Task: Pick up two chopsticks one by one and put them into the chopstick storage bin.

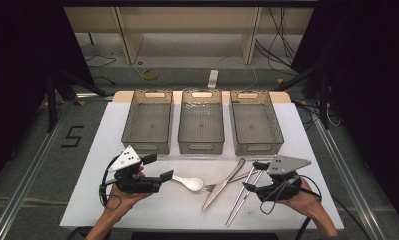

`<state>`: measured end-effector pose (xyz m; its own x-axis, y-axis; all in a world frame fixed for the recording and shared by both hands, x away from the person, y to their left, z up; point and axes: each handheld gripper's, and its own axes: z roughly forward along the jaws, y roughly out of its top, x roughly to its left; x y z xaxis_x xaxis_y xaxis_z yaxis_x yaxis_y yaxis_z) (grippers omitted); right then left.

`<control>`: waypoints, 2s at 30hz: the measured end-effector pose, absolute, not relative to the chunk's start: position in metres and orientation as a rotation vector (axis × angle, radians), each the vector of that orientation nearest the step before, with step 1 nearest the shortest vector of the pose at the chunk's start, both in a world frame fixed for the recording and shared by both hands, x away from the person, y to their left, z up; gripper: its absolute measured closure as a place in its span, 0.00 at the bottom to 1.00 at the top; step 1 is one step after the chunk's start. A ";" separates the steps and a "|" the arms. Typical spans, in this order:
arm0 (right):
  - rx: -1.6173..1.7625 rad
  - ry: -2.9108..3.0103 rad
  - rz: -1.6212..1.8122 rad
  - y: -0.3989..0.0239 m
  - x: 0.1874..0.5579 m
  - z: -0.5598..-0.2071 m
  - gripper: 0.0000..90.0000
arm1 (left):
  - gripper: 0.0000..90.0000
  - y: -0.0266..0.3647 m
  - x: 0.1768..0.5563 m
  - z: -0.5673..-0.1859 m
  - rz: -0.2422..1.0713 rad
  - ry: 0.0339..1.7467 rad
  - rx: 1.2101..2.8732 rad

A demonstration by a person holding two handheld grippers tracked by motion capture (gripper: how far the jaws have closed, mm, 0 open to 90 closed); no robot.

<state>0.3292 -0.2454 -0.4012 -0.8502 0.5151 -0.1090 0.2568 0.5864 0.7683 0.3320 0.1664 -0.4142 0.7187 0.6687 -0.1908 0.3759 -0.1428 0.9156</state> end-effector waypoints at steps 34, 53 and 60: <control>0.327 2.971 0.384 -0.223 0.383 -0.452 0.42 | 0.18 0.166 0.332 -0.414 0.307 0.824 1.767; 0.359 3.039 0.362 -0.222 0.389 -0.457 0.41 | 0.18 0.164 0.332 -0.414 0.306 0.822 1.768; 0.359 3.037 0.330 -0.222 0.384 -0.456 0.46 | 0.18 0.164 0.332 -0.414 0.304 0.823 1.768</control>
